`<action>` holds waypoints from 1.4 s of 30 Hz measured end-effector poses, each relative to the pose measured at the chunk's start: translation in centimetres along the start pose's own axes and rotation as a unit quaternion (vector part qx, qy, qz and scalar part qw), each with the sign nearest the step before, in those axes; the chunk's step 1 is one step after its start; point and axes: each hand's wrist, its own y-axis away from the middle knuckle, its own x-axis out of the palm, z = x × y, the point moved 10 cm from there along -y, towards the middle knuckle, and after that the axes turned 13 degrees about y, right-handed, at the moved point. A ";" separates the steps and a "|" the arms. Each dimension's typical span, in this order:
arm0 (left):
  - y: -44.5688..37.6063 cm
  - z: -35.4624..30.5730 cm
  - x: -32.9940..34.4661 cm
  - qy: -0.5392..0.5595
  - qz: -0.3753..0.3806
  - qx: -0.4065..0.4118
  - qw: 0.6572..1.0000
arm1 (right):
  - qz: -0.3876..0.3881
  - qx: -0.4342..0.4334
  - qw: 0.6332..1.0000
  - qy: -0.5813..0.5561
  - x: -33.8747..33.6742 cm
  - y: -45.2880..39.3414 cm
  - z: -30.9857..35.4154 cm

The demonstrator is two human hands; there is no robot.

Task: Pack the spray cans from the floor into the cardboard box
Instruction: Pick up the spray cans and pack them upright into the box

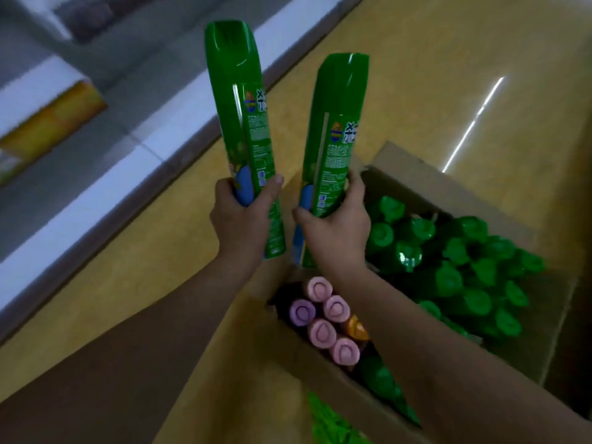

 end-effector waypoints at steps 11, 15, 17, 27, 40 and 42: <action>-0.6 -2.0 22.5 -0.033 0.205 0.023 0.978 | -0.147 0.106 0.982 -0.063 -16.5 -11.8 -10.0; -2.3 1.3 24.6 -0.070 0.208 -0.011 0.976 | -0.159 0.127 0.978 -0.039 -17.6 -13.4 -12.8; -3.1 3.1 25.0 -0.087 0.208 -0.023 0.974 | -0.157 0.137 0.978 -0.017 -17.4 -13.9 -14.3; -2.3 13.4 26.3 -0.227 0.428 -0.093 0.870 | -0.134 0.275 0.952 0.024 -12.5 -13.3 -23.1; -3.5 14.0 25.7 -0.255 0.495 -0.035 0.830 | -0.144 0.367 0.914 0.098 -9.4 -12.5 -23.4; -4.1 14.5 25.3 -0.269 0.482 -0.042 0.833 | -0.154 0.363 0.912 0.110 -9.4 -12.5 -23.1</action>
